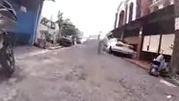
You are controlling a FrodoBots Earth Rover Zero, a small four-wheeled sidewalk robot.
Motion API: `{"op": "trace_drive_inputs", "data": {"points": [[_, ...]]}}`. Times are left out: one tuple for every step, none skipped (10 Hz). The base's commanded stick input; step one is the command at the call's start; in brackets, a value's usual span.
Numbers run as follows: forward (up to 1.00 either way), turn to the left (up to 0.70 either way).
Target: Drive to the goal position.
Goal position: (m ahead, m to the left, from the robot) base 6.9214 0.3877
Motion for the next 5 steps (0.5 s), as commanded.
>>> {"op": "trace_drive_inputs", "data": {"points": [[0.70,0.00],[0.70,0.00],[0.70,0.00],[0.70,0.00],[0.70,0.00]]}}
